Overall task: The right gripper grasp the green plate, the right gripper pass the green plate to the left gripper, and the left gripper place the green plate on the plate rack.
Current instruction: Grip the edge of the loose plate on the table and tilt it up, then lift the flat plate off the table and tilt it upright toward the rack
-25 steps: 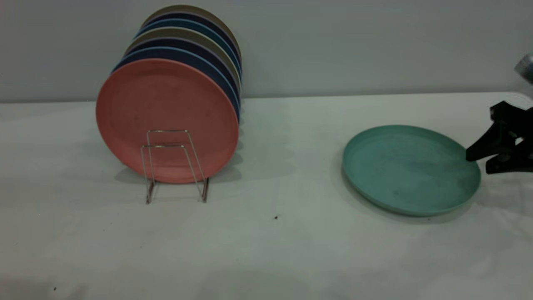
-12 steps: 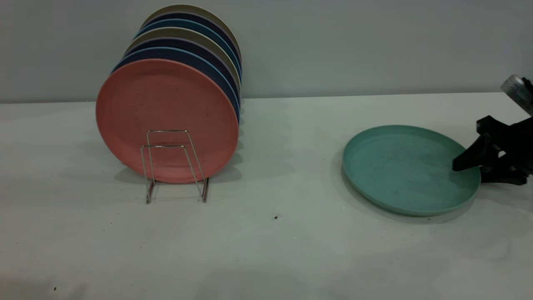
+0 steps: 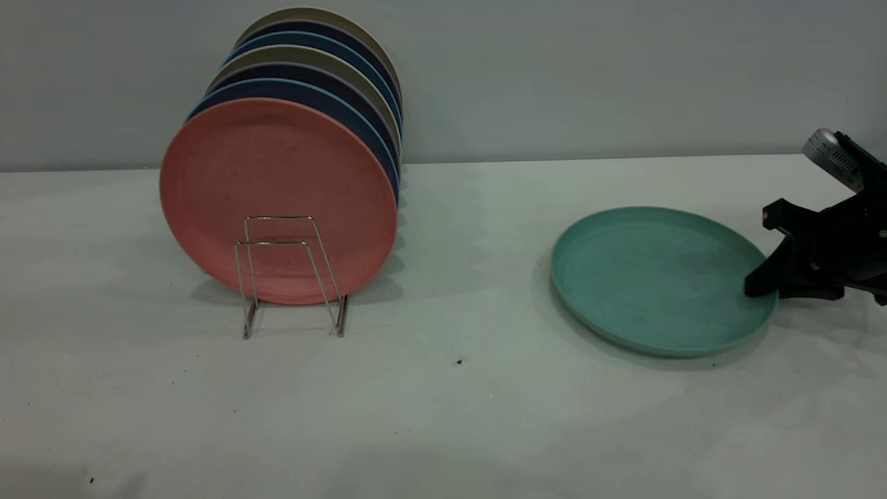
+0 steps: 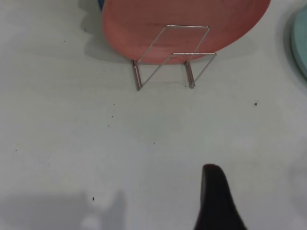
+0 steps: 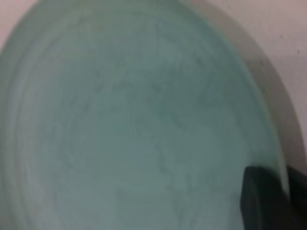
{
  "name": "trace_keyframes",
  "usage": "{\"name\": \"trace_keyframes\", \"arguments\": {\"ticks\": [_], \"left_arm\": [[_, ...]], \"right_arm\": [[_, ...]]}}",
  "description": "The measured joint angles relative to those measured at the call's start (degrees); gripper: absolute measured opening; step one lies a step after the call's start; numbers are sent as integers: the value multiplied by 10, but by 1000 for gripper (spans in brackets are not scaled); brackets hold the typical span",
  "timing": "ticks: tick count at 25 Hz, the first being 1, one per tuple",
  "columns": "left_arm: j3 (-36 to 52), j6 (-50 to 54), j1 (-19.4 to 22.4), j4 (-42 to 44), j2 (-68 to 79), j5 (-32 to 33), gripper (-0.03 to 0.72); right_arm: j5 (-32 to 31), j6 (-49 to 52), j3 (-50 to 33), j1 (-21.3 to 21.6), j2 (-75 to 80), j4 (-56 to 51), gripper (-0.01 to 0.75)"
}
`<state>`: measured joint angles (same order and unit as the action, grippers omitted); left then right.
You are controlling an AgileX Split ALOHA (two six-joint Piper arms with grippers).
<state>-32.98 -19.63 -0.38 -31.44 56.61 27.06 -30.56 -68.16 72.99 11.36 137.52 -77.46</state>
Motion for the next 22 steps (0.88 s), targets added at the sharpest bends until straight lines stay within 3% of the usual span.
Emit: {"name": "trace_keyframes", "arguments": {"ticks": [5, 10, 22], "left_arm": [[-1, -25, 0, -45, 39, 0, 485], [-1, -106, 0, -148, 95, -9, 485], [-1, -435, 0, -487, 238, -8, 485]], "right_arm": [[3, 5, -2, -6, -49, 114, 17], [-22, 5, -2, -37, -129, 203, 17], [-78, 5, -2, -179, -188, 165, 17]]}}
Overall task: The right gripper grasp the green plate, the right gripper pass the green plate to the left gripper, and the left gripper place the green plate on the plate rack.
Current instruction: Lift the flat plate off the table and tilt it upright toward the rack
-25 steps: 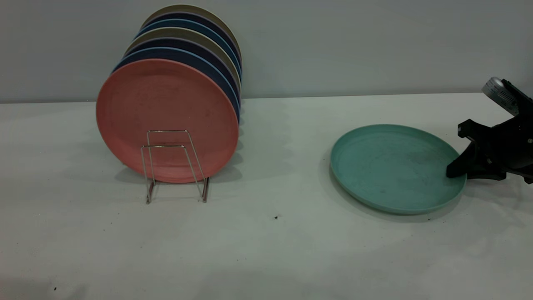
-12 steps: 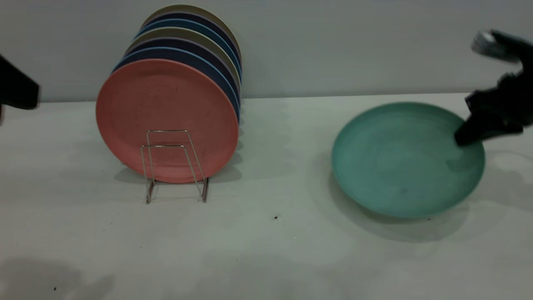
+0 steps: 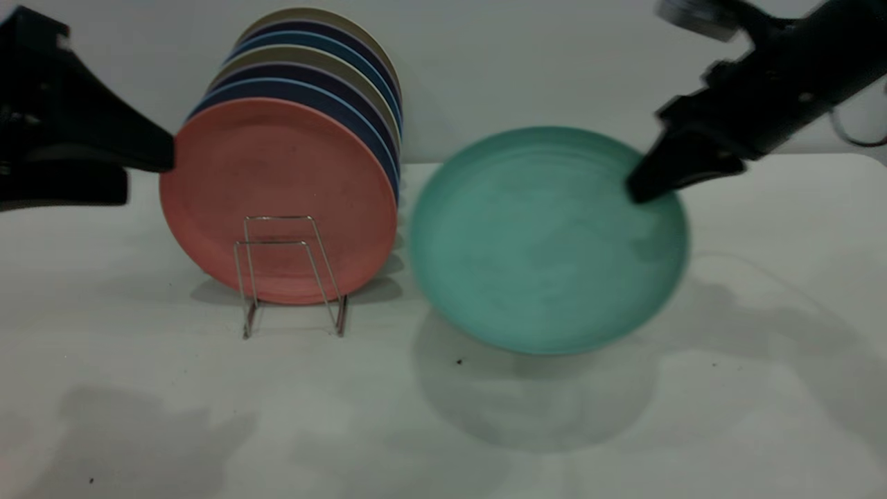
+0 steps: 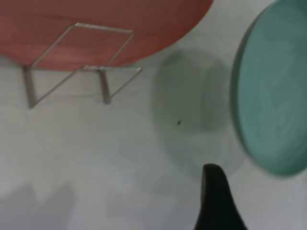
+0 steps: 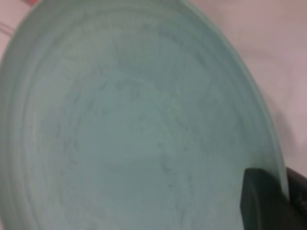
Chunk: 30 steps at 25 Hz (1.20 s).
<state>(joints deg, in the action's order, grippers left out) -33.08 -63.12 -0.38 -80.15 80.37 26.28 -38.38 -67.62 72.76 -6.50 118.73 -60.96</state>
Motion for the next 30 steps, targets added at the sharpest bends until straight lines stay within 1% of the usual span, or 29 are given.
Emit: {"name": "trace_keyframes", "arguments": {"ticks": [3, 9, 13, 17, 19, 20, 21, 22, 23, 24, 25, 26, 27, 28, 30], "left_arm": [[-2, -53, 0, -53, 24, 1, 485], [-4, -113, 0, -104, 65, 2, 485], [-5, -135, 0, -121, 87, 6, 485], [-5, -159, 0, -140, 109, 12, 485], [-5, -182, 0, -162, 119, 28, 480], [-5, -194, 0, -172, 123, 36, 467], [-5, -207, 0, -181, 126, 42, 438], [-5, -219, 0, -191, 129, 46, 391], [-5, -226, 0, -195, 131, 48, 328], [-5, -232, 0, -197, 132, 48, 263], [-5, -235, 0, -199, 132, 51, 183], [-5, -240, 0, -199, 132, 57, 123], [-5, -245, -1, -199, 132, 53, 121], [-5, -250, -2, -199, 133, 39, 122], [-5, -262, -2, -199, 136, 11, 122]], "right_arm": [[-4, -1, 0, -36, 0, -29, 17], [-5, -20, 0, -99, 0, -85, 17], [-15, -46, 0, -126, 0, -135, 18], [-55, -69, 0, -143, 0, -194, 18], [-68, -85, 0, -152, 0, -219, 22], [-66, -94, -1, -156, 0, -229, 25], [-63, -101, -1, -157, 0, -236, 27], [-60, -103, -1, -157, 0, -241, 33], [-55, -103, -1, -157, 0, -244, 44], [-52, -103, -1, -157, 0, -245, 60], [-44, -101, -1, -157, 0, -241, 91], [-33, -100, -1, -157, 0, -232, 137], [-27, -99, -1, -157, 0, -220, 187], [-24, -98, -1, -157, 0, -208, 260], [-22, -94, -1, -156, 0, -189, 434]]}}
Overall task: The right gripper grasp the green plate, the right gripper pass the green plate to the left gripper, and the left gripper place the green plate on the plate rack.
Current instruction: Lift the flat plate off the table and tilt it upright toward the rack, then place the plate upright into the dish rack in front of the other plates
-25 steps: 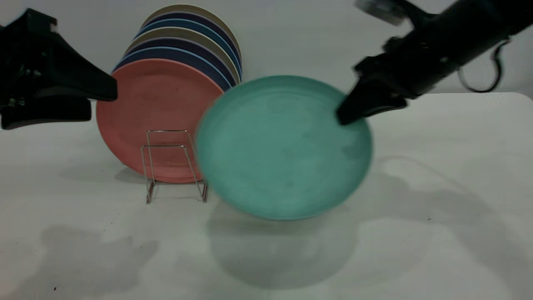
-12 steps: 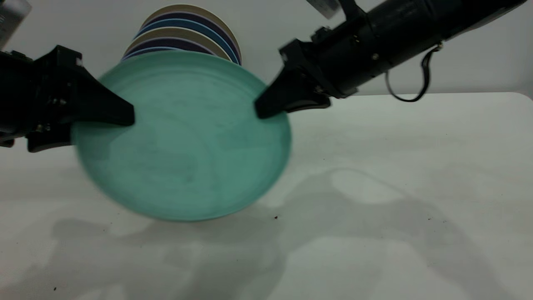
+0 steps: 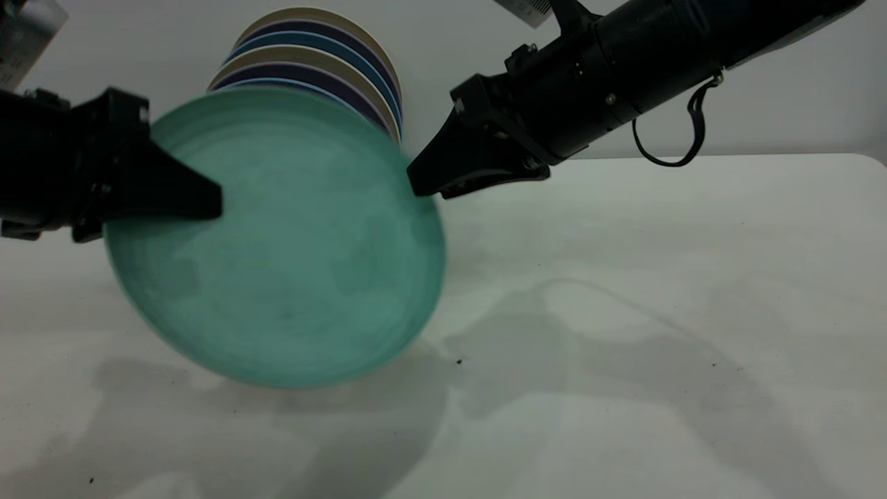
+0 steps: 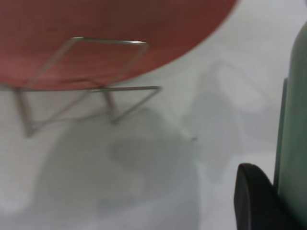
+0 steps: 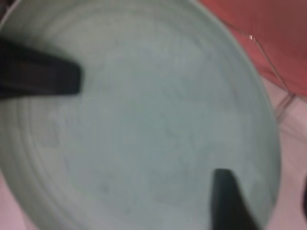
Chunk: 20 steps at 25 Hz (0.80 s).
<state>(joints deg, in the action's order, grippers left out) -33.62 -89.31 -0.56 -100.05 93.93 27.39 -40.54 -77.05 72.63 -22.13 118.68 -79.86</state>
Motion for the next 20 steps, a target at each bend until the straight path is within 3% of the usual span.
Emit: {"name": "trace_keyframes", "arguments": {"ticks": [3, 6, 11, 16, 20], "left_arm": [[-1, -45, 0, 2, 0, -24, 122], [-21, -103, 0, 23, 0, -34, 122], [-98, -130, 0, 134, 0, -27, 122], [-196, -43, 0, 387, 0, 55, 122], [-272, 27, 0, 549, 1, 108, 122]], "right_arm": [[3, 17, 0, 16, 0, 29, 658], [-4, 46, 0, 53, -1, 59, 715], [-38, 83, 0, 128, -1, 113, 658], [-49, 119, 0, 186, -1, 169, 572], [-52, 126, 0, 214, -1, 199, 559]]}}
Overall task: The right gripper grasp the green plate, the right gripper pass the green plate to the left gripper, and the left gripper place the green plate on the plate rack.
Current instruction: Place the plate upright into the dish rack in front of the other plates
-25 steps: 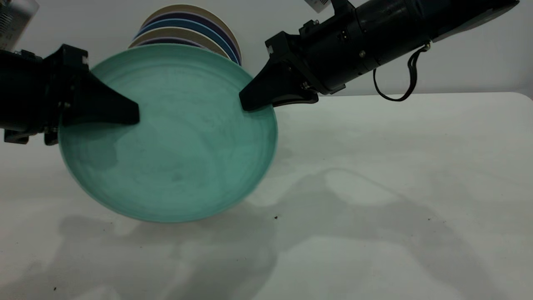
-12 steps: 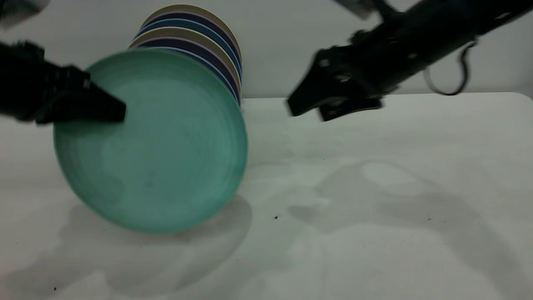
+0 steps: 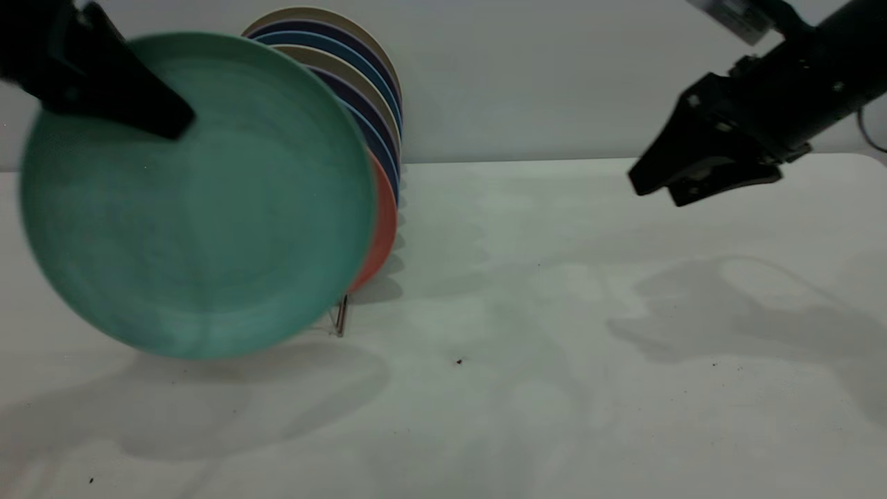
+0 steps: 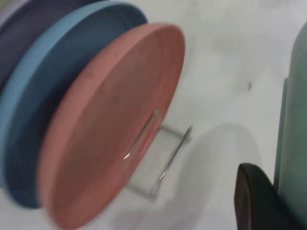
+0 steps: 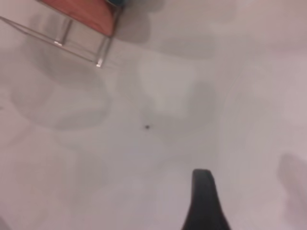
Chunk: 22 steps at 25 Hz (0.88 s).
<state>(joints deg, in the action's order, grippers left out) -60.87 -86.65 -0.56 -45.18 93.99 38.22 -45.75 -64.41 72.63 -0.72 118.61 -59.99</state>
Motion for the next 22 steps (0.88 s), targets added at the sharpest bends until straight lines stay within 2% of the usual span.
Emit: {"name": "trace_keyframes", "arguments": {"ticks": [3, 6, 16, 22], "left_arm": [[-50, 16, 0, 58, 0, 19, 122], [-90, -11, 0, 71, 0, 29, 122], [-117, -208, -8, 72, 18, 45, 122], [-117, -297, -10, -28, 33, 7, 122]], "right_arm": [[1, 0, 0, 13, 0, 6, 556], [8, 0, 0, 21, 0, 12, 555], [23, 0, 0, 24, 0, 35, 554], [23, 0, 0, 24, 0, 36, 554]]}}
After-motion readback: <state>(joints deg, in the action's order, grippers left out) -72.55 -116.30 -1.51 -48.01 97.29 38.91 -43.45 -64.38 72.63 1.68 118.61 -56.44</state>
